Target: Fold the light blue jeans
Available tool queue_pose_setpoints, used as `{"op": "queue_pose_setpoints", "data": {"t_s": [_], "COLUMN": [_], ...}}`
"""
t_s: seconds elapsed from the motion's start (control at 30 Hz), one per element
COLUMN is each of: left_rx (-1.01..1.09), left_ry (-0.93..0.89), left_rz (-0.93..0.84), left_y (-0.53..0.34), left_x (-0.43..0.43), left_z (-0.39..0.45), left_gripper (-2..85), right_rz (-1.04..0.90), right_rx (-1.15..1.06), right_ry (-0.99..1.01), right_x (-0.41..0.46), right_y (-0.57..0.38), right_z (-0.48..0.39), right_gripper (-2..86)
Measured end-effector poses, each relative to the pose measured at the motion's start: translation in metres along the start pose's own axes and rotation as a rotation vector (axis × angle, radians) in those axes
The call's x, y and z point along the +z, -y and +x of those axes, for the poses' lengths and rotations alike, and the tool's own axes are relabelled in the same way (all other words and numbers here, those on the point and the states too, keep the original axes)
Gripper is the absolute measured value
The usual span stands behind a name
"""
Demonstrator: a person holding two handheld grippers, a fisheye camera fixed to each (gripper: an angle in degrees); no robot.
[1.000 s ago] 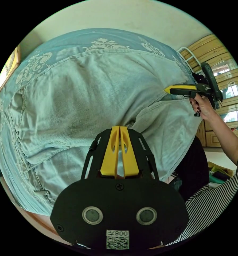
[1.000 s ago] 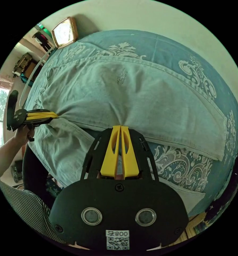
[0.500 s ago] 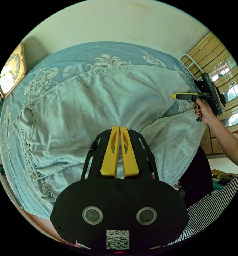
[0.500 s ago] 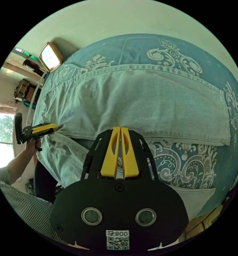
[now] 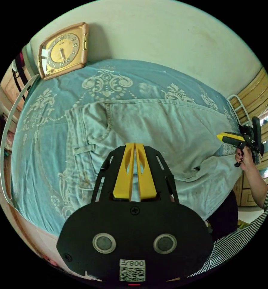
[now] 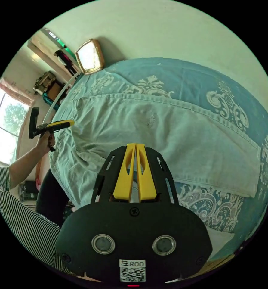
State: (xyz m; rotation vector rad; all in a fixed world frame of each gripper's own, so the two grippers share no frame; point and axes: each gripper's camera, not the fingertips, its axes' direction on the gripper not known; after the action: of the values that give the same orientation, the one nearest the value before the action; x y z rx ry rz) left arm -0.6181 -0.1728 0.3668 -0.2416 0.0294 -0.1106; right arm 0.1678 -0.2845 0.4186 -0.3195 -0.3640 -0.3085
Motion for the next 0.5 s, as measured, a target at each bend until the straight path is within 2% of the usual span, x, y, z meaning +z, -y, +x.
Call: {"op": "queue_pose_setpoints", "data": {"t_s": [0.13,0.2,0.3,0.4,0.5], "left_rx": [-0.057,-0.069,-0.056,-0.004,0.022], "left_ry": [0.041,0.056,0.059,0.077,0.032], "left_rz": [-0.002,-0.044,-0.015,-0.044,0.074], "left_y": [0.035,0.045,0.05,0.063,0.073], "left_x": [0.012,0.027,0.033,0.028,0.004], "left_z": [-0.038,-0.048,-0.055,-0.055,-0.063], "left_gripper": [0.2,0.2,0.2,0.2,0.3], "right_rz": [-0.077,-0.114,-0.199,-0.165,-0.185], "right_rx": [-0.148,-0.167,-0.195,-0.204,-0.224], "right_ry": [0.03,0.021,-0.003,0.008,0.0], "right_x": [0.048,0.069,0.101,0.102,0.102], "right_y": [0.052,0.069,0.09,0.1,0.114], "right_z": [-0.059,-0.074,-0.091,-0.096,-0.105], "right_gripper": [0.1,0.1,0.1,0.2,0.3]}}
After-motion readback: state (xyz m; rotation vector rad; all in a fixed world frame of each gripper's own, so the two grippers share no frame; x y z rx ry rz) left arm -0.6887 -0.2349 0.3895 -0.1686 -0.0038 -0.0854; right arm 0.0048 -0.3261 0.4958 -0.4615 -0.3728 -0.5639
